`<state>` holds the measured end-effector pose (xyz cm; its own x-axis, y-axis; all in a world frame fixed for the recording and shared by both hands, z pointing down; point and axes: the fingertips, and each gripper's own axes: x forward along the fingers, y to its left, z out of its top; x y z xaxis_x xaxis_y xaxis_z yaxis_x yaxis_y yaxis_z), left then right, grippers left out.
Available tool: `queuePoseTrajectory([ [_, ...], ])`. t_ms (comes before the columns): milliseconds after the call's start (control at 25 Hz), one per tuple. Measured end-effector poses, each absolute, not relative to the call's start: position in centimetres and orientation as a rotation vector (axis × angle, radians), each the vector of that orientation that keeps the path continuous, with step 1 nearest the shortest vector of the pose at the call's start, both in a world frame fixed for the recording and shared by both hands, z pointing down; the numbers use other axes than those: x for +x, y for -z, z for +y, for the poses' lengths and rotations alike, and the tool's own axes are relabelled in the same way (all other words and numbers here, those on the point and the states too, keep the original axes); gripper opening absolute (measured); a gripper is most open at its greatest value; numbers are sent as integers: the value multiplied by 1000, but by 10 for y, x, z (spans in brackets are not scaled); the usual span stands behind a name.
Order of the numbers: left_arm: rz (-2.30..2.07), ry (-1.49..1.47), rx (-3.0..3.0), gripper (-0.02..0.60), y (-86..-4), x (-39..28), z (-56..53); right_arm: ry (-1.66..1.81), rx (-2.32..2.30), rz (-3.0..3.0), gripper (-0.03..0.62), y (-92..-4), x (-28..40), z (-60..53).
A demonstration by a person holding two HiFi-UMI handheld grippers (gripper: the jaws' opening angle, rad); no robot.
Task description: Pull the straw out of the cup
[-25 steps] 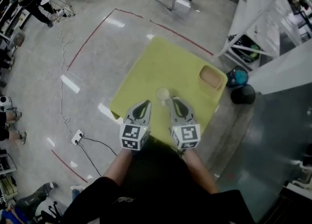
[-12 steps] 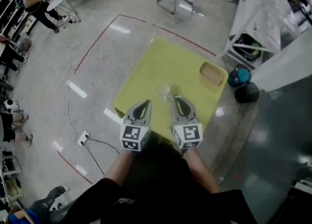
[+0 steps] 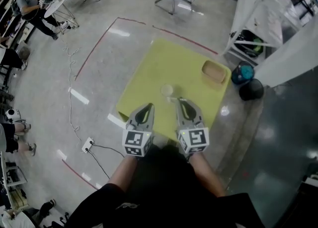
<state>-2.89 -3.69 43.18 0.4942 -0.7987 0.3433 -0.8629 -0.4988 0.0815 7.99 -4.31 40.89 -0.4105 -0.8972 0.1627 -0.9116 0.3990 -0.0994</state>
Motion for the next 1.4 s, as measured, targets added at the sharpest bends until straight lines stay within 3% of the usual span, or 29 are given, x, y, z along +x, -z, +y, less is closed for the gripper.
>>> queuePoseTrajectory([
  [1400, -1310, -209, 2685, 48, -373, -49, -48, -108, 1785, -2448, 34, -357, 46, -29],
])
